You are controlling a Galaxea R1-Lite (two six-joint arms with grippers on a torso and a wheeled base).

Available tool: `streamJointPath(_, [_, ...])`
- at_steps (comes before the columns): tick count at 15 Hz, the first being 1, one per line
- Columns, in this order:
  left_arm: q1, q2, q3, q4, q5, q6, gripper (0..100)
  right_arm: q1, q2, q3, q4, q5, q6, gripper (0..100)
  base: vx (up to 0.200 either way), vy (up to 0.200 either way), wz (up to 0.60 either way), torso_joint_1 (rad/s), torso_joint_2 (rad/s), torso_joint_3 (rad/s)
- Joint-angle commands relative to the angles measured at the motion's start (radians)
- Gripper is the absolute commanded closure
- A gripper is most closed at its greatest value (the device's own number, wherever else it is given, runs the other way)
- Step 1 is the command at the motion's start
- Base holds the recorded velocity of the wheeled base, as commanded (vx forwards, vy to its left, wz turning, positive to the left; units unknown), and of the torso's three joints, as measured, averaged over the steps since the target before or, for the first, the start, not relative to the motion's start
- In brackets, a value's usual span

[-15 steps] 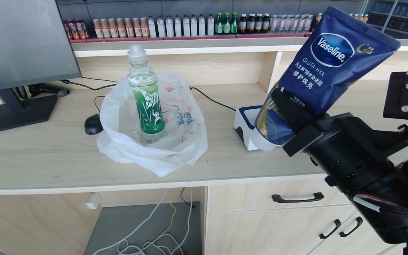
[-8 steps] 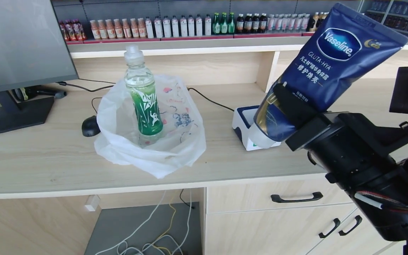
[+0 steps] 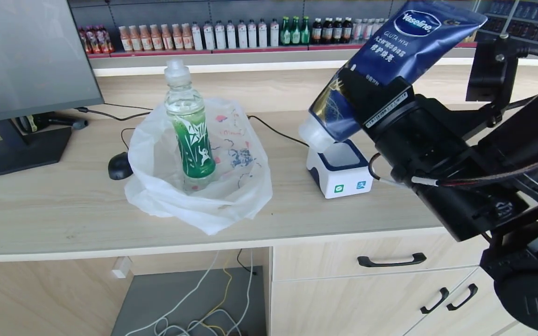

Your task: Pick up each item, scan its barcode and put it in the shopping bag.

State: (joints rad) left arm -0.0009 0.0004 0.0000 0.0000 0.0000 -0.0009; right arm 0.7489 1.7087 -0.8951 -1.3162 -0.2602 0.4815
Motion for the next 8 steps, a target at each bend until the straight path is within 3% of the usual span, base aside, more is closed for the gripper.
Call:
streamJointPath(1, [0.001,0.0,0.0,0.0,0.0,-0.001,0,-0.005,0.083,-0.117,0.037,-0.001,0.063,100,0.0,0.0,0.0,0.0,0.0,0.0])
streamJointPath(8, [0.001,0.0,0.0,0.0,0.0,-0.001,0,-0.125,0.187,-0.116,0.034,-0.07,0.255,100,0.0,0.0,0.0,0.0,0.0,0.0])
